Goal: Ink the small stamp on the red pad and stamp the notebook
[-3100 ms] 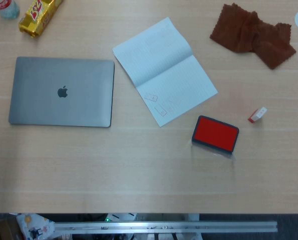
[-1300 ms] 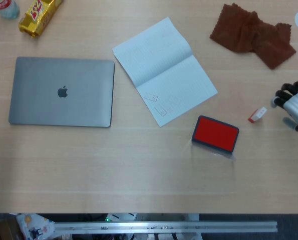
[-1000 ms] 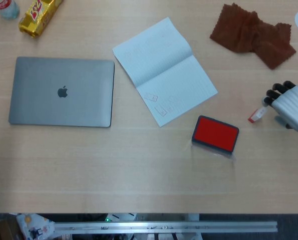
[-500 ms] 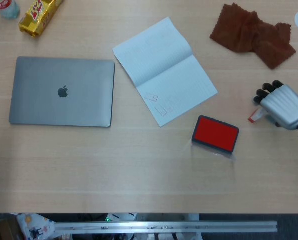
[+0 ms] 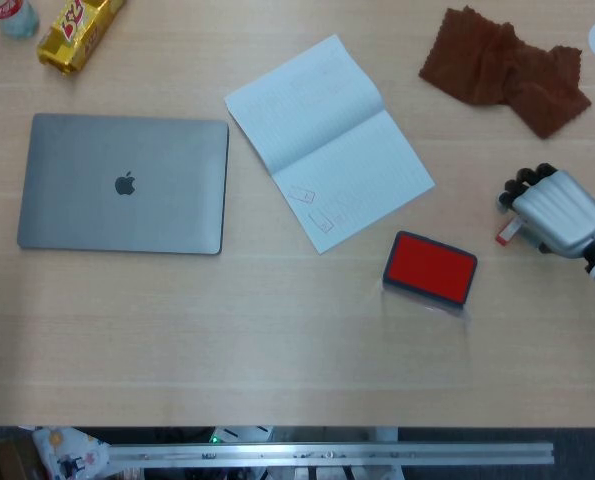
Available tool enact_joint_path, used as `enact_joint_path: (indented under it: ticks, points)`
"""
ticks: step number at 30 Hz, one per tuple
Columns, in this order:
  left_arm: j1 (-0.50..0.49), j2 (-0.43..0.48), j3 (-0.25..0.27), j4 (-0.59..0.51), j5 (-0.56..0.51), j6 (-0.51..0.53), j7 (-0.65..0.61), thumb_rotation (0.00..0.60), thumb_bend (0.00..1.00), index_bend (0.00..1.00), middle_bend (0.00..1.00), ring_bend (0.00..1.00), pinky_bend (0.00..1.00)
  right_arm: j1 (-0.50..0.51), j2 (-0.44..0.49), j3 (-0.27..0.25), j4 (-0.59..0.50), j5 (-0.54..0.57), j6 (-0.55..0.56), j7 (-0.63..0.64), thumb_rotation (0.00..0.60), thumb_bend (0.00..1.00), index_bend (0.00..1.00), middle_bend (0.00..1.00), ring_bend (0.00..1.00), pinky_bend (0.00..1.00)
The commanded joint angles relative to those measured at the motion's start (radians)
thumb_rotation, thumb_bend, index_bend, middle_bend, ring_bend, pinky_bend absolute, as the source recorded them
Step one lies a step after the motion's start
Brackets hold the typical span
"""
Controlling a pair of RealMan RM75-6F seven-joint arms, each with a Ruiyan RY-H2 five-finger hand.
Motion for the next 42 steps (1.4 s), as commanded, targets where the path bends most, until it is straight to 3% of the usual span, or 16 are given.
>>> enact_joint_path:
  ticks: [1,25,30,36,42]
  points:
    - [0.0,0.0,0.0,0.0,-0.001,-0.001,0.0,0.6,0.27,0.27,0.26,0.27,0.26,0.002,-0.002,-0.002,0.002,0.0,0.004,0.002,0.6,0.32,0.45,0.41,0.29,0.33]
    - [-0.002,0.005,0.007,-0.004,-0.008,-0.019,-0.004,0.6,0.27,0.27,0.25,0.27,0.26,0.014,0.001,-0.021,-0.005,0.014,0.012,0.011,0.6,0.39,0.62,0.43,0.29,0.33]
    - [-0.002,0.012,0.005,-0.008,-0.008,-0.017,-0.014,0.6,0.27,0.27,0.25,0.27,0.26,0.025,0.071,-0.015,-0.12,0.008,0.032,0.019,0.6,0.39,0.65,0.45,0.29,0.33]
    - [-0.004,0.015,0.006,-0.013,-0.002,-0.019,-0.017,0.6,0.27,0.27,0.25,0.27,0.26,0.054,0.191,-0.002,-0.336,-0.011,0.041,-0.003,0.6,0.39,0.67,0.47,0.3,0.33]
    - [-0.001,0.012,0.01,-0.008,0.005,-0.015,-0.027,0.6,0.27,0.27,0.25,0.27,0.26,0.086,0.212,-0.004,-0.448,-0.038,0.002,-0.106,0.6,0.39,0.68,0.49,0.3,0.33]
